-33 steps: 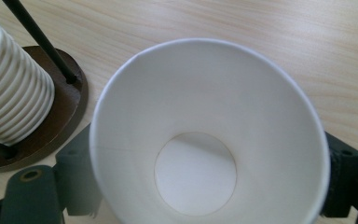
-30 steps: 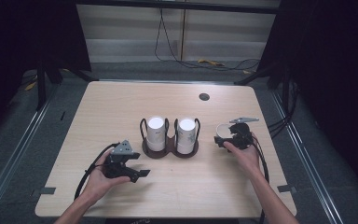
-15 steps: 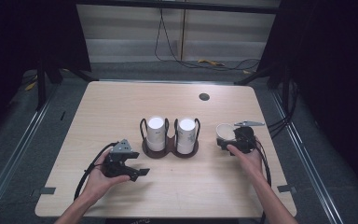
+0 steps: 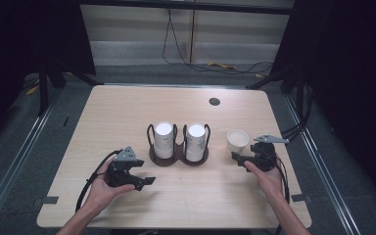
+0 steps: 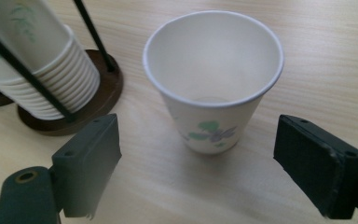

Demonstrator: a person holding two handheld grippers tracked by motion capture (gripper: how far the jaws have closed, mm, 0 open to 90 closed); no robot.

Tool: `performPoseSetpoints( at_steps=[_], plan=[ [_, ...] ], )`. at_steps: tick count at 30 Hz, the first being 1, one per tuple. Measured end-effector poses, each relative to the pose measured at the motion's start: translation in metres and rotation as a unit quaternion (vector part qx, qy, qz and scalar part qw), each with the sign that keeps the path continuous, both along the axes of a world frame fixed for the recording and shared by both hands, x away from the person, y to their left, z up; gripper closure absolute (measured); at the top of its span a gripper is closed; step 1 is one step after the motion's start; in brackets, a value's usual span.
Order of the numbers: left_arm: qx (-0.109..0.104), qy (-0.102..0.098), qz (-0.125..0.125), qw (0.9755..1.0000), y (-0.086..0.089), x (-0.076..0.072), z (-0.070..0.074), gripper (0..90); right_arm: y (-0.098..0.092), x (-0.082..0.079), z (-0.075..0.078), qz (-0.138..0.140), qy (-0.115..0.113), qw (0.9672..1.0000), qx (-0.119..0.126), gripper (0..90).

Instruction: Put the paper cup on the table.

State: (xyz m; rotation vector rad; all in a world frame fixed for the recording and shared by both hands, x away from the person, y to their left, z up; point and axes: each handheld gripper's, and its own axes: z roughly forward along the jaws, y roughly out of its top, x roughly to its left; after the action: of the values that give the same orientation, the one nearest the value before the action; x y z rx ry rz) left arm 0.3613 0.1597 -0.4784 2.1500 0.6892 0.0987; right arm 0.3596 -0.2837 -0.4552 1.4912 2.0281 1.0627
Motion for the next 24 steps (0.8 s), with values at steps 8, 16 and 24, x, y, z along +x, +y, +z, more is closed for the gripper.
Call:
performPoseSetpoints(
  at_steps=[8, 16, 24],
  plan=[
    [-0.011, -0.005, 0.000, 0.9999, -0.001, -0.009, 0.003, 20.2, 0.011, -0.031, 0.004, 0.008, -0.017, 0.9998, 0.004, 15.5],
    [-0.004, -0.003, 0.024, 0.9997, 0.010, -0.017, -0.002, 19.2, 0.034, -0.063, 0.002, 0.024, -0.031, 0.9992, 0.010, 15.7],
    [-0.014, 0.001, 0.033, 0.9994, 0.020, -0.022, -0.009, 23.2, 0.054, -0.075, -0.013, 0.048, -0.030, 0.9981, 0.023, 17.7]
  ],
)
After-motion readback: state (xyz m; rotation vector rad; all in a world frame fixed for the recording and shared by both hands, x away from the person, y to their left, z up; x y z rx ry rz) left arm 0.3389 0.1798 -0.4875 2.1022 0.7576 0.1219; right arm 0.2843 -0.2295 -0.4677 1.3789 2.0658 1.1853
